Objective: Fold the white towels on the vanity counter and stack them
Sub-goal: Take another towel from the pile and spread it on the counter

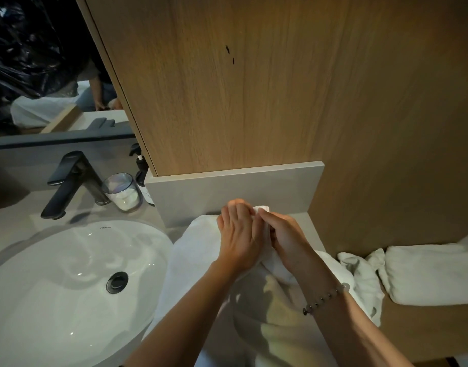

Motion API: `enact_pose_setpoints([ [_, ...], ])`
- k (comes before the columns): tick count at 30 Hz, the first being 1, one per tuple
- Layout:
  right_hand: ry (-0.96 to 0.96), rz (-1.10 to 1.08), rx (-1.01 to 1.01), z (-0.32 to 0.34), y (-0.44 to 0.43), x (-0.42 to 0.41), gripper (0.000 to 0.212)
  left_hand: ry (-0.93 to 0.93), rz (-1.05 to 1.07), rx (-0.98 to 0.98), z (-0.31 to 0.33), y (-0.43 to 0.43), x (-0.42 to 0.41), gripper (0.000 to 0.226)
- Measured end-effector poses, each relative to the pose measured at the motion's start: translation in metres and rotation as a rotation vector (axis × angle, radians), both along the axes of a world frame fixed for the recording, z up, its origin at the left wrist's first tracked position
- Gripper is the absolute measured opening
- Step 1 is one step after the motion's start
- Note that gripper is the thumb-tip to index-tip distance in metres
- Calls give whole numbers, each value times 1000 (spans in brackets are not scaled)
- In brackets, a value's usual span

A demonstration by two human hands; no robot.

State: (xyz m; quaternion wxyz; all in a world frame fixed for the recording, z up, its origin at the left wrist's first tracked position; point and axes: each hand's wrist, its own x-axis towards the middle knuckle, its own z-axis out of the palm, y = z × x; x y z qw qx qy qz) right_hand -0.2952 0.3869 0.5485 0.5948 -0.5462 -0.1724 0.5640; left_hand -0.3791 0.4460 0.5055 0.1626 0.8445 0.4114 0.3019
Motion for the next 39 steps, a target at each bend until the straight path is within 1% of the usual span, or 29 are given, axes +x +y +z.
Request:
enact_pose_setpoints([
  [2,55,18,64,-2,-2,0,34,50,-48,-9,-3,2,-2,50],
  [3,77,19,93,-2,-2,0,36,14,-72,-36,-1,1,-3,47],
  [5,103,33,137,-1,-3,0,38,-145,-138,-132,7,0,-8,40],
  [6,101,38,159,-2,-4,1,38,-213,-169,-193,12,2,-11,41],
  [7,100,46,191,-1,-4,2,37,-237,-198,-241,17,7,-15,43],
  [10,10,56,246,2,-6,9,33,-200,-253,-318,29,33,-27,36],
  [13,-186,78,217,10,-3,15,30,-261,-259,-420,43,48,-35,23],
  [15,-280,88,230,14,-1,18,31,-242,-275,-460,53,51,-36,16],
  [19,-353,65,259,23,3,23,31,-169,-366,-592,69,54,-35,20],
  [21,-377,75,283,26,2,25,29,-29,-383,-573,74,55,-35,22],
  [24,-422,110,321,28,-2,31,27,169,-407,-570,81,56,-34,41],
  [27,-431,124,359,39,-7,37,26,281,-387,-642,88,56,-36,62],
  [28,-415,120,375,43,-7,41,25,295,-374,-633,89,56,-37,63],
  [31,-396,85,394,64,-8,51,25,236,-362,-574,92,61,-43,56],
  [33,-465,95,423,81,-9,59,25,146,-337,-548,102,65,-45,58],
  [34,-500,94,437,89,-8,64,25,92,-334,-530,109,67,-45,56],
  [37,-597,84,480,120,-7,72,32,-44,-350,-488,142,67,-46,39],
  [39,-674,87,519,143,-7,75,28,-81,-371,-442,168,66,-49,32],
])
